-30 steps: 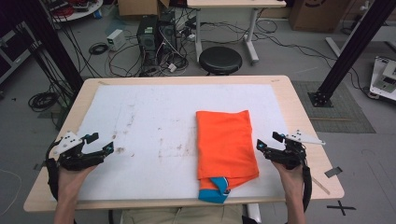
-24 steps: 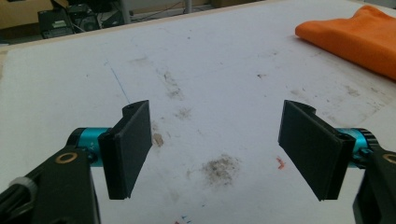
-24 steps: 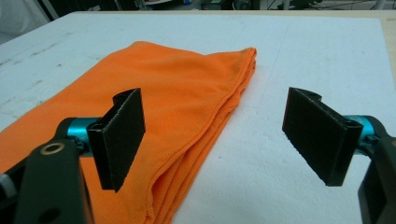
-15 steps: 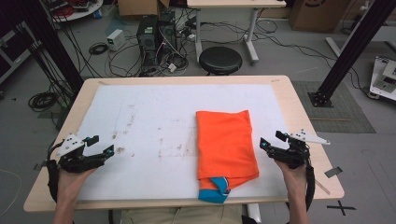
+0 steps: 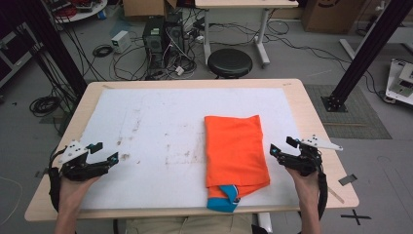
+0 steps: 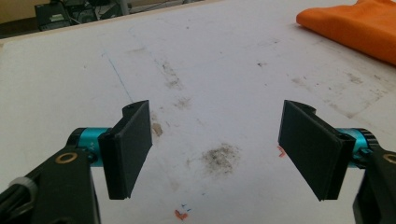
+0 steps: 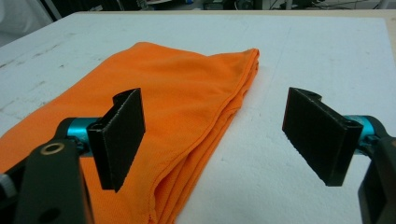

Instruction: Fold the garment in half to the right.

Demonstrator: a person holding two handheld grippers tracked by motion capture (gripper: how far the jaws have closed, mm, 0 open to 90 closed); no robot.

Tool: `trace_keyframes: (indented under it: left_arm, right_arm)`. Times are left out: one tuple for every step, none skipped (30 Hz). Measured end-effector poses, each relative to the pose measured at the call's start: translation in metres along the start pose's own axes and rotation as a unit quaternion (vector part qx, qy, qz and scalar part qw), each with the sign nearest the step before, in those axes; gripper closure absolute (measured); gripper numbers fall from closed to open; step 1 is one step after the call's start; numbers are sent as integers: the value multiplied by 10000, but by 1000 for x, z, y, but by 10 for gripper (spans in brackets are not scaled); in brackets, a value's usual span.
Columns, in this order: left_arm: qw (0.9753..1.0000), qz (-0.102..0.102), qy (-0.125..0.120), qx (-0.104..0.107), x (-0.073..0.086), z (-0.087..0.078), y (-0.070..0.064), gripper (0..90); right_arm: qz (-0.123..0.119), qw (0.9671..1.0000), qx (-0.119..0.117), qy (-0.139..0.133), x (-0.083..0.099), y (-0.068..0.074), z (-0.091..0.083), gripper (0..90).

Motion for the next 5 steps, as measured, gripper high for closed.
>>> trace_keyframes:
  left_arm:
    - [10000, -13, -13, -4, 0, 0, 0, 259]
    - [10000, -25, -16, -5, 0, 0, 0, 259]
    - [10000, -29, -21, -7, -1, -1, 0, 259]
    - [10000, -10, -25, -10, -1, -1, 0, 258]
    - [10000, -11, -34, -12, -1, -1, 1, 259]
  right_arm:
    - [-6, 10000, 8, -5, 0, 0, 0, 217]
    - [-10, 10000, 12, -11, 0, -1, -1, 217]
    - [-11, 10000, 12, -23, -1, -1, -1, 216]
    - [14, 10000, 24, -13, -1, -1, -1, 216]
    - [11, 10000, 25, -20, -1, -2, -1, 216]
Point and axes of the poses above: each handheld gripper's, and its own axes: z roughly forward along the jaws, x roughly out of its underside, y roughly to its left, the point moved 7 cm from there along z, roughly forward along the jaws, and after that the axes turned 12 degrees about -y, right-handed, at the moved point
